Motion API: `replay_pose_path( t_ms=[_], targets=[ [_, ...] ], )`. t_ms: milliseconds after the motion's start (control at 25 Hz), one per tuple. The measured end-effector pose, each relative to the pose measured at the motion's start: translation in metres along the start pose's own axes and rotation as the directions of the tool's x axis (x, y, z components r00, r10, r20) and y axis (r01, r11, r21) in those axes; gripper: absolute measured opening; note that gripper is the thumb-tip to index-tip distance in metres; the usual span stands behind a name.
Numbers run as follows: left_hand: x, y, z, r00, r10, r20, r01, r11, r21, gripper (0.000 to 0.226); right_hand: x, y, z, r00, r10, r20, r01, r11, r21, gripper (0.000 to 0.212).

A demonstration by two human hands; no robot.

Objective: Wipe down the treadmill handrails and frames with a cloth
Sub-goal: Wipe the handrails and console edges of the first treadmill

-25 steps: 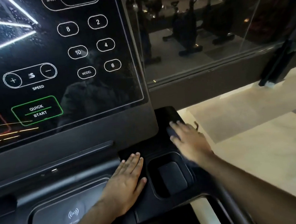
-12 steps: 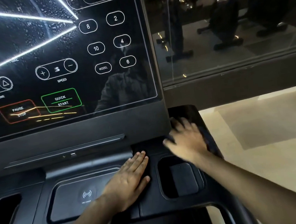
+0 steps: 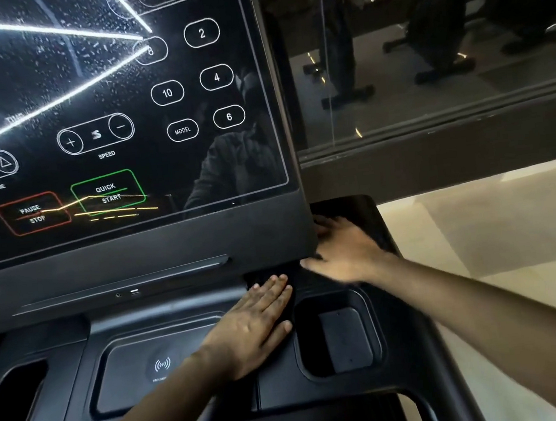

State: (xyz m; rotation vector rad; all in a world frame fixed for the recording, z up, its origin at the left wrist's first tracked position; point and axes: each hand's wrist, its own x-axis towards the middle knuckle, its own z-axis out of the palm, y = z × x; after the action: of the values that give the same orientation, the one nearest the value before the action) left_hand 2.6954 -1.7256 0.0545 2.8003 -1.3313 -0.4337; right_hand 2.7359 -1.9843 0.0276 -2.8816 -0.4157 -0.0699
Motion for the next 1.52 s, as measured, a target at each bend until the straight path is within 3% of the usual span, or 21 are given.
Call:
replay_pose_path(
  t_ms=[40,120,160,280,320,360,440,480,600,640,760,840,960,1040,1120,1160,1280,1360,1440,1480,1520],
  targets=[
    [0.004,0.0,-0.002,1.0,0.013,0.01,-0.013,1.0,0.01,0.077,0.01,0.019,-0.004,0.994,0.107,0.017,-0.108,0.993,0.042,0.054],
    [0.009,0.0,-0.001,1.0,0.026,0.009,-0.026,1.0,0.017,0.08,0.02,0.029,-0.009,0.882,0.471,0.006,-0.468,0.876,0.116,0.057],
    [0.012,0.0,-0.001,1.0,0.023,0.006,-0.023,1.0,0.017,0.08,0.022,0.022,-0.003,0.855,0.517,-0.033,-0.511,0.853,0.111,0.059],
    [0.019,0.0,0.001,0.999,0.034,0.019,-0.035,0.999,0.026,0.079,0.012,0.005,0.012,0.99,0.14,-0.023,-0.137,0.985,0.103,0.065],
    [0.02,0.0,0.001,0.999,0.046,0.019,-0.046,0.998,0.032,0.077,0.016,0.022,0.007,0.99,0.143,-0.002,-0.141,0.978,0.153,0.064],
    [0.021,0.0,0.0,0.998,0.056,0.02,-0.057,0.998,0.035,0.075,0.023,0.041,0.0,0.95,0.313,0.016,-0.307,0.919,0.245,0.059],
    [0.022,0.001,-0.001,0.997,0.071,0.007,-0.071,0.997,0.03,0.075,0.027,0.056,-0.005,0.754,0.656,0.036,-0.626,0.7,0.344,0.055],
    [0.022,0.002,0.0,0.997,0.078,0.006,-0.078,0.997,0.024,0.076,0.025,0.051,0.0,0.704,0.71,0.027,-0.679,0.662,0.319,0.057],
    [0.025,0.003,0.003,0.995,0.097,-0.021,-0.097,0.995,0.012,0.079,0.012,0.048,0.011,0.831,0.554,-0.048,-0.522,0.808,0.272,0.057],
    [0.024,0.003,0.003,0.994,0.106,-0.015,-0.105,0.994,0.015,0.079,0.008,0.063,0.007,0.806,0.592,0.018,-0.562,0.755,0.336,0.055],
    [0.018,-0.001,0.005,0.997,0.081,-0.015,-0.081,0.997,-0.001,0.076,-0.004,0.084,0.011,0.602,0.786,0.143,-0.734,0.474,0.486,0.055],
    [0.01,-0.003,0.007,0.998,0.064,-0.018,-0.064,0.998,-0.022,0.073,-0.016,0.075,0.006,0.562,0.811,0.162,-0.75,0.417,0.513,0.054],
    [-0.003,-0.006,0.006,0.999,0.034,-0.001,-0.034,0.999,-0.041,0.074,-0.02,0.049,0.0,0.591,0.795,0.136,-0.741,0.469,0.481,0.057],
    [-0.008,-0.01,0.003,1.0,-0.012,-0.007,0.012,0.997,-0.079,0.077,-0.029,0.007,0.01,0.743,0.666,-0.065,-0.63,0.729,0.267,0.062],
    [-0.014,-0.014,0.003,1.0,-0.022,-0.017,0.02,0.997,-0.08,0.078,-0.037,-0.008,0.014,0.914,0.38,-0.142,-0.368,0.924,0.103,0.063],
    [-0.018,-0.017,0.003,1.0,-0.02,-0.023,0.018,0.997,-0.074,0.079,-0.032,-0.001,0.011,0.918,0.387,-0.085,-0.373,0.917,0.142,0.063],
    [-0.028,-0.019,0.006,0.996,-0.066,-0.062,0.058,0.991,-0.116,0.077,-0.017,-0.012,-0.004,0.714,0.695,0.085,-0.695,0.689,0.206,0.065],
    [-0.033,-0.019,0.006,0.995,-0.086,-0.053,0.077,0.985,-0.156,0.075,-0.019,-0.063,0.011,0.865,0.488,-0.116,-0.484,0.873,0.059,0.06],
    [-0.038,-0.022,0.01,0.993,-0.088,-0.076,0.072,0.979,-0.188,0.078,-0.033,-0.096,0.021,0.973,0.165,-0.163,-0.169,0.986,-0.012,0.051],
    [-0.04,-0.023,0.011,0.991,-0.096,-0.088,0.077,0.977,-0.2,0.08,-0.032,-0.09,0.016,0.986,0.105,-0.133,-0.108,0.994,-0.016,0.049],
    [-0.04,-0.024,0.012,0.99,-0.109,-0.089,0.089,0.975,-0.205,0.081,-0.023,-0.076,0.008,0.975,0.183,-0.124,-0.181,0.983,0.024,0.047]
  ],
)
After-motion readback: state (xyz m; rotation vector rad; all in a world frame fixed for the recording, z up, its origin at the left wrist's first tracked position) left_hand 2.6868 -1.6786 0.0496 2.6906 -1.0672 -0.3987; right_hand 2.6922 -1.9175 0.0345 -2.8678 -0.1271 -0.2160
